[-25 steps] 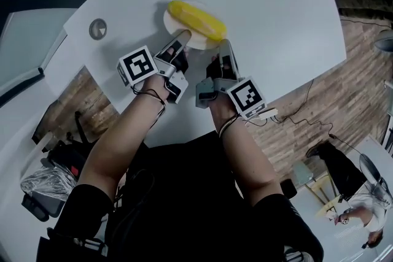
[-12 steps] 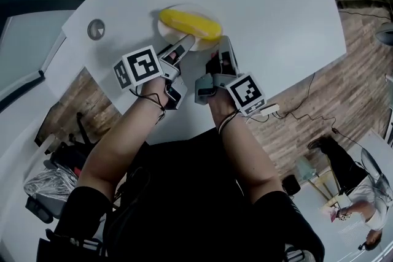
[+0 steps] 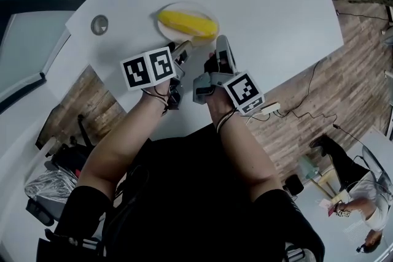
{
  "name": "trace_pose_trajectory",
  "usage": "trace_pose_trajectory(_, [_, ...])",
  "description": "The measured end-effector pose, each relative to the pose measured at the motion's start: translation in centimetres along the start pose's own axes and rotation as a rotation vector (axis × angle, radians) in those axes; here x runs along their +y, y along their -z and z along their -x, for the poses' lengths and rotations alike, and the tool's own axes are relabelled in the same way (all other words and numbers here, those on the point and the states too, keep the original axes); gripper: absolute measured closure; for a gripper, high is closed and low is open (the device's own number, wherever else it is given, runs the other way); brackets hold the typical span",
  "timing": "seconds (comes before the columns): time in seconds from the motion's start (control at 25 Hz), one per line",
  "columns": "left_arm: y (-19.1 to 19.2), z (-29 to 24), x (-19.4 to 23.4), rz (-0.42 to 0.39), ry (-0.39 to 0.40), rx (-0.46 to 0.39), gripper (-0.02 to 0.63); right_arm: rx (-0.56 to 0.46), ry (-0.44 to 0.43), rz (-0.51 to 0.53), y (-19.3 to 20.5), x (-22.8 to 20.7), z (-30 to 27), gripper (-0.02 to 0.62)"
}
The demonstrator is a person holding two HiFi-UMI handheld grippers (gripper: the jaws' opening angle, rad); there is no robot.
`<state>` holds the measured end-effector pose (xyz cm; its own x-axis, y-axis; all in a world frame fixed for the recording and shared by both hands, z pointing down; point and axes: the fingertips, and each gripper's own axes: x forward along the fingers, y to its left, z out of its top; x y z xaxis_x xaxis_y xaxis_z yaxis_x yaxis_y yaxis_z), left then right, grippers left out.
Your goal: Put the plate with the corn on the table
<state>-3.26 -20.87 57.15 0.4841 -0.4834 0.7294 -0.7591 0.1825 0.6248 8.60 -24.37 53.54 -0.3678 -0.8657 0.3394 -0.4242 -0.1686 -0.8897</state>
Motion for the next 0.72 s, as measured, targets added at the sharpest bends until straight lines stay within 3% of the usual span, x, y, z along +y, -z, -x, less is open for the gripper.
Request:
trace_pose_trajectory(0.16, [-0.5,0.3,0.0,-0.028,0.013,-0.025,0.377,0.009,0.009,0.031,0.2,0.0,-0.1,0.594])
trace_pose_trajectory(0.44, [-4.3,4.1,-4.4,-0.347,0.066,-0.225,0.383,0.026,-0.064,0.273,1.2,4.5,1.7,0.594])
trace_pose_trajectory(0.56, [-5.9,7.1,-6.8,-0.473,0.08,-0.335,0.457,-0.005,-0.126,0.423,1.1,8.1,3.1,0.594])
trace_pose_trajectory(0.64, [-6.5,8.7,-8.2,-0.534,0.086,-0.384,0.479,-0.024,-0.164,0.518,0.9,10.4,3.9,0.594])
trace_pose_trajectory(0.72, [-7.3,10.6,-9.3,-0.579,0.08,-0.447,0.543,-0.045,-0.195,0.6,0.8,12.7,4.8,0.594])
